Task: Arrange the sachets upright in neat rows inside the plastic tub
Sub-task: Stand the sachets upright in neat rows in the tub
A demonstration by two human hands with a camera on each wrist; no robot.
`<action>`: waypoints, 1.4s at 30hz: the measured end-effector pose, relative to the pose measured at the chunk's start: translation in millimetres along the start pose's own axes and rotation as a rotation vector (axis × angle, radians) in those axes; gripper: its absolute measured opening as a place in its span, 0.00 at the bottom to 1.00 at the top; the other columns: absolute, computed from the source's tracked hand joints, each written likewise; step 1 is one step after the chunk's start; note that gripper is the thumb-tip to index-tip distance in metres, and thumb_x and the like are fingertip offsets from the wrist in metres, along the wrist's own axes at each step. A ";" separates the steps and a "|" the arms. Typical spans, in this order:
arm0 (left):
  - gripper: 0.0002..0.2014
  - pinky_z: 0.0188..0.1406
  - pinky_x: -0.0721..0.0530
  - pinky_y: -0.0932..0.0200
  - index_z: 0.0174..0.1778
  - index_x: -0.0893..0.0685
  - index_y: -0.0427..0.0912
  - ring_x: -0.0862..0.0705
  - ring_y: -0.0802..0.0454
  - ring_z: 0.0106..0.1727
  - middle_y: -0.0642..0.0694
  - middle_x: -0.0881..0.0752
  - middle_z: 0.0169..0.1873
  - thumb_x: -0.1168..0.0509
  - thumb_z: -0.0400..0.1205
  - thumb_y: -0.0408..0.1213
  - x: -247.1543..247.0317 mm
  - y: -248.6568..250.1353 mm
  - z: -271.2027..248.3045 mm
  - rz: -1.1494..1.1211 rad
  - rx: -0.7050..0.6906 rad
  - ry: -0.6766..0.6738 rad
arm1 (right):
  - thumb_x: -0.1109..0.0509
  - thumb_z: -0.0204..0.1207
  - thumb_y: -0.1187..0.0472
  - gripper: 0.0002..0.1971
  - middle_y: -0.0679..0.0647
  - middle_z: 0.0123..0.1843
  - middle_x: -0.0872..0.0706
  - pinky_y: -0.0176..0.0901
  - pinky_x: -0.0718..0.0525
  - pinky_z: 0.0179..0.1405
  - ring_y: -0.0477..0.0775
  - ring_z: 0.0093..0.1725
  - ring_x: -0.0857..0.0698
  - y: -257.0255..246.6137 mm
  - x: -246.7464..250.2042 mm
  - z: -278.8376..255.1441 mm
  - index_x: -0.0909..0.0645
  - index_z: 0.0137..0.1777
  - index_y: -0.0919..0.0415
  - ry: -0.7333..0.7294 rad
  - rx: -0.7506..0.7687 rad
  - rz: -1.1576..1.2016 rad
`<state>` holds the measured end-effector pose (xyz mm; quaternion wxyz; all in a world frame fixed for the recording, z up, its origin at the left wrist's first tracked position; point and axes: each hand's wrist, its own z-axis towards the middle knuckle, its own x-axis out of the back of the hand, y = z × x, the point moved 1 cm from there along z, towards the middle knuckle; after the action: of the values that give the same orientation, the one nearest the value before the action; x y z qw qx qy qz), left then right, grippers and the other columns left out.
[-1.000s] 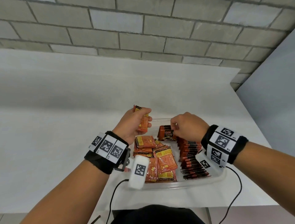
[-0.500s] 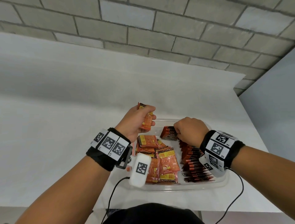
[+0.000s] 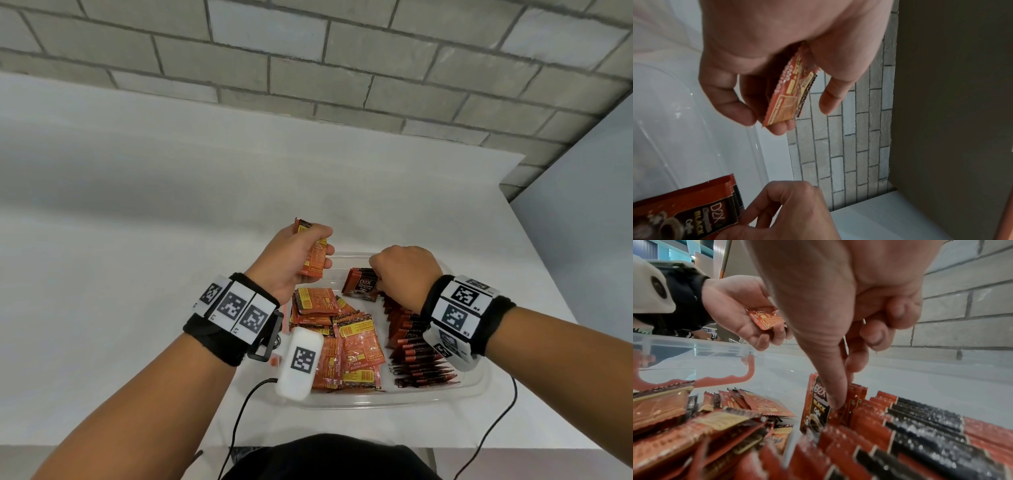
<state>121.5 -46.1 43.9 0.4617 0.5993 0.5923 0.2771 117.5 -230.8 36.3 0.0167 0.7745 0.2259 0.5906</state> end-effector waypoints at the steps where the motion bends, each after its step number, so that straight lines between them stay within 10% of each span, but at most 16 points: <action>1: 0.06 0.38 0.21 0.56 0.51 0.20 0.46 0.16 0.51 0.36 0.45 0.13 0.40 0.34 0.82 0.42 -0.2 -0.1 -0.2 0.000 0.001 0.001 | 0.38 0.80 0.65 0.07 0.51 0.38 0.28 0.43 0.34 0.35 0.53 0.37 0.26 0.2 -0.3 0.1 0.31 0.41 0.56 -0.001 0.003 0.003; 7: 0.07 0.39 0.21 0.55 0.53 0.19 0.46 0.16 0.51 0.36 0.45 0.13 0.41 0.34 0.82 0.42 -1.2 -1.4 -1.4 0.005 0.004 -0.005 | 0.38 0.80 0.65 0.07 0.48 0.31 0.36 0.43 0.34 0.35 0.53 0.36 0.27 0.5 -1.8 -0.3 0.31 0.41 0.56 -0.006 0.009 -0.017; 20: 0.07 0.38 0.16 0.53 0.54 0.23 0.38 0.14 0.47 0.34 0.40 0.13 0.39 0.43 0.85 0.34 -2.7 -4.5 -7.7 -0.087 0.026 -0.004 | 0.33 0.79 0.56 0.07 0.54 0.47 0.17 0.43 0.31 0.37 0.54 0.38 0.24 5.6 6.1 -7.6 0.23 0.48 0.59 0.012 -0.006 0.079; 27: 0.04 0.38 0.11 0.52 0.53 0.22 0.38 0.13 0.48 0.40 0.41 0.14 0.41 0.41 0.85 0.29 -8.6 -4.8 -11.4 -0.073 0.019 -0.064 | 0.31 0.78 0.47 0.10 0.48 0.41 0.14 0.37 0.27 0.33 0.45 0.37 0.19 49.0 40.6 -27.8 0.17 0.49 0.53 0.268 -0.216 0.750; 33: 0.06 0.40 0.10 0.53 0.53 0.17 0.41 0.11 0.51 0.43 0.43 0.12 0.43 0.35 0.83 0.30 -31.2 0.2 -15.0 -0.003 -0.077 -0.194 | 0.26 0.74 0.53 0.08 0.48 0.40 0.12 0.35 0.23 0.35 0.44 0.32 0.17 26.5 49.9 -41.9 0.15 0.51 0.54 0.137 -0.033 1.230; 39: 0.22 0.49 0.11 0.50 0.61 0.21 0.36 0.12 0.39 0.54 0.33 0.13 0.55 0.39 0.83 0.53 -35.5 1.6 -11.4 -0.157 0.069 -0.083 | 0.22 0.71 0.61 0.07 0.48 0.36 0.13 0.34 0.23 0.32 0.45 0.30 0.20 36.3 42.5 -46.4 0.18 0.36 0.55 0.509 -0.114 1.248; 42: 0.20 0.47 0.10 0.53 0.60 0.23 0.29 0.11 0.39 0.50 0.28 0.14 0.54 0.38 0.84 0.45 -36.8 3.7 -13.5 -0.302 0.140 -0.167 | 0.19 0.66 0.63 0.10 0.48 0.37 0.18 0.32 0.24 0.35 0.45 0.33 0.22 31.8 36.8 -52.0 0.18 0.31 0.54 0.603 0.024 1.101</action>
<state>105.9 -78.1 60.8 0.5027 0.5550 0.6531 0.1122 87.4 -258.2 94.7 -0.3632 0.5768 -0.2046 0.7025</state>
